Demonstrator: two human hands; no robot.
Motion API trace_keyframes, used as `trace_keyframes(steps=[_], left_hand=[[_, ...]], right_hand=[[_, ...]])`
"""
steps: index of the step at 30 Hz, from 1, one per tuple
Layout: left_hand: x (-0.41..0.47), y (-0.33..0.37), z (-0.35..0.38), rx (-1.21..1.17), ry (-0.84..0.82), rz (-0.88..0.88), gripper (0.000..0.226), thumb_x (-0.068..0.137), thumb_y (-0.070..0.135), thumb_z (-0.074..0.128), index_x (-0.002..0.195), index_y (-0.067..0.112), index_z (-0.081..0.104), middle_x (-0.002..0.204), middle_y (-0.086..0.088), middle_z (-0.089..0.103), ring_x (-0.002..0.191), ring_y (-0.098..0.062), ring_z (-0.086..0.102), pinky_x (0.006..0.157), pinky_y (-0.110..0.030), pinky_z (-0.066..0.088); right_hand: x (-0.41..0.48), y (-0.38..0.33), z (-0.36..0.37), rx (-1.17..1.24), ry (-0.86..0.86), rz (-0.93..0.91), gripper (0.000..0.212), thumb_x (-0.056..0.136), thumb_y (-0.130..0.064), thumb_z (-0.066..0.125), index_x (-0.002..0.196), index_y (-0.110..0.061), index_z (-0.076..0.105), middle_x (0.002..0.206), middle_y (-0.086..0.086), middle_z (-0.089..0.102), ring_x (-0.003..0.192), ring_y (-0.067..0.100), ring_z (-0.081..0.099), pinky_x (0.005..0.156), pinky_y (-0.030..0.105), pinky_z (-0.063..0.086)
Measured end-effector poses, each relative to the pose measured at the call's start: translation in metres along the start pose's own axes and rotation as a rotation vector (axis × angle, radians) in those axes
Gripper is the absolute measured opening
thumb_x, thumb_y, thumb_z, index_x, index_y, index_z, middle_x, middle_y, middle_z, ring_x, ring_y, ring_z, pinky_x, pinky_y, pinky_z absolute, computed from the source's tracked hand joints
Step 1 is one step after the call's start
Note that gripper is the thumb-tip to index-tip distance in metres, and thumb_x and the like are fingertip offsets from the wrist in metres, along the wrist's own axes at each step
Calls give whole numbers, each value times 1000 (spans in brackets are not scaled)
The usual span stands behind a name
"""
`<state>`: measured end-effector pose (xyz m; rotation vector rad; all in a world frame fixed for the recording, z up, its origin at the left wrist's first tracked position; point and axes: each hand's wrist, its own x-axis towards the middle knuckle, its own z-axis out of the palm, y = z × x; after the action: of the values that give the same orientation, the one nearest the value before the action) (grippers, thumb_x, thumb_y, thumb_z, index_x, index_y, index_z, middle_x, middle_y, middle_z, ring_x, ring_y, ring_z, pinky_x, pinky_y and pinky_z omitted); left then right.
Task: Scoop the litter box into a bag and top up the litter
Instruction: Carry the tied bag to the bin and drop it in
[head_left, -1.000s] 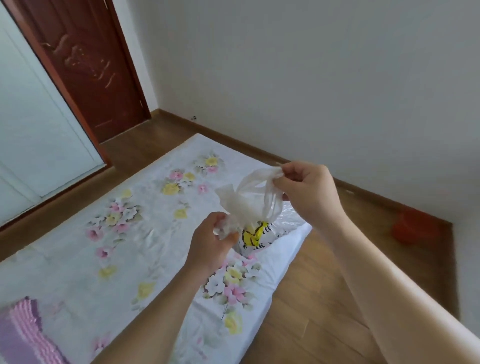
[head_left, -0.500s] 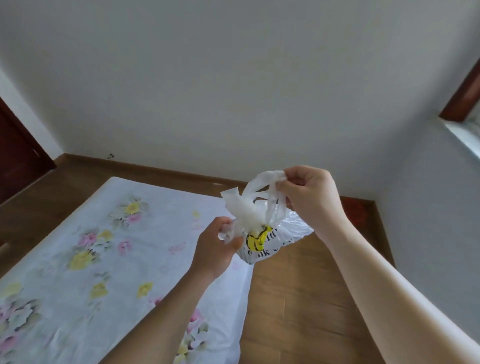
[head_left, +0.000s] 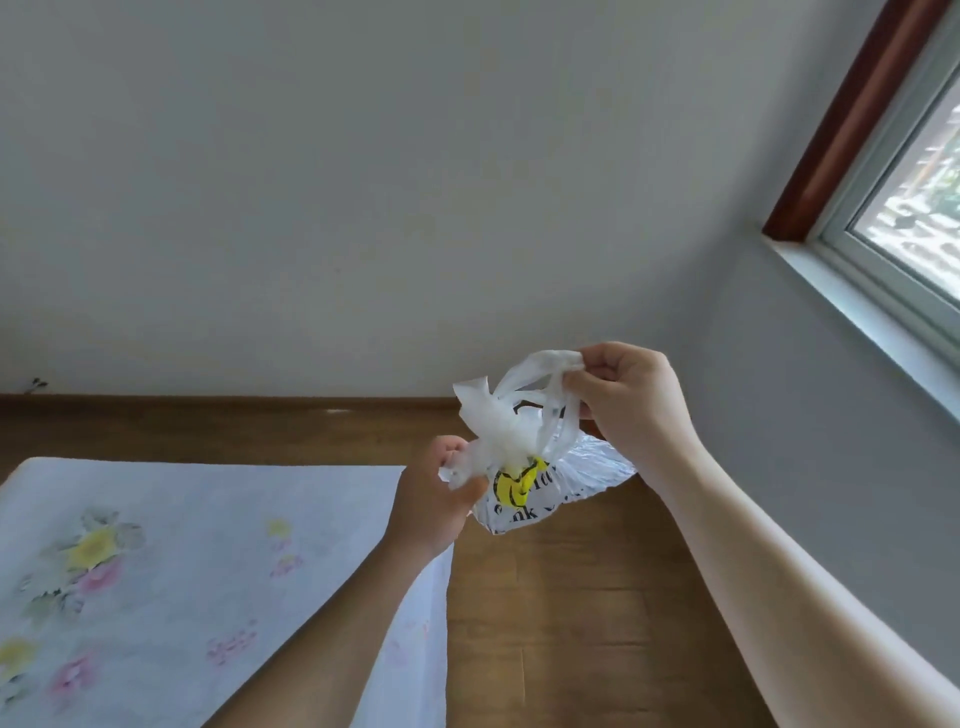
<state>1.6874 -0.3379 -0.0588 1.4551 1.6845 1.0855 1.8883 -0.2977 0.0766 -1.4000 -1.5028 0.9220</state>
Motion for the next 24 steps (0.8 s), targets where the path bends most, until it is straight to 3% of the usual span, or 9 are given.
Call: trace_keyframes(steps=[3,9,14,17,19,24], left_hand=[[63,10,19,8,-75,53,27,80,25,75,101,28,58,97,8,62,91,-8,59,65,-18,44],[170,41,72,55,-226,88,25,81,30,70,97,41,55,97,17,61,85,-6,59,69,-28,50],[255,57,144,81,-341,105,25,83,30,68,105,36,56,105,20,60,97,-2,57,79,-29,52],[303,67,189,72,-363,118,24,84,29,68,104,33,57,105,17,62,96,-3,58,77,-25,50],[334,74,214,79,-370,115,22,84,28,68,103,32,57,104,16,62,95,-2,58,76,-24,49],[411,89,265,99,-405,71,20,84,32,67,99,34,55,105,12,62,97,-11,60,82,-38,55]], right_hand=[[47,9,-9,-5,79,35,13,83,-15,65,87,-21,76,75,1,75,78,33,73,73,53,60],[131,35,-48,9,238,89,13,80,-17,63,79,-21,75,74,9,74,83,43,68,73,59,57],[208,74,-89,0,316,140,15,80,-15,63,77,-23,76,73,0,75,79,30,72,76,53,58],[260,100,-114,-8,329,149,15,78,-15,63,77,-22,76,72,0,74,69,22,69,75,53,58],[294,115,-132,-10,328,167,14,79,-15,64,79,-21,76,73,-2,75,73,20,71,77,50,59],[377,145,-165,-26,333,207,13,77,-20,65,85,-20,75,80,-3,76,84,21,73,81,47,60]])
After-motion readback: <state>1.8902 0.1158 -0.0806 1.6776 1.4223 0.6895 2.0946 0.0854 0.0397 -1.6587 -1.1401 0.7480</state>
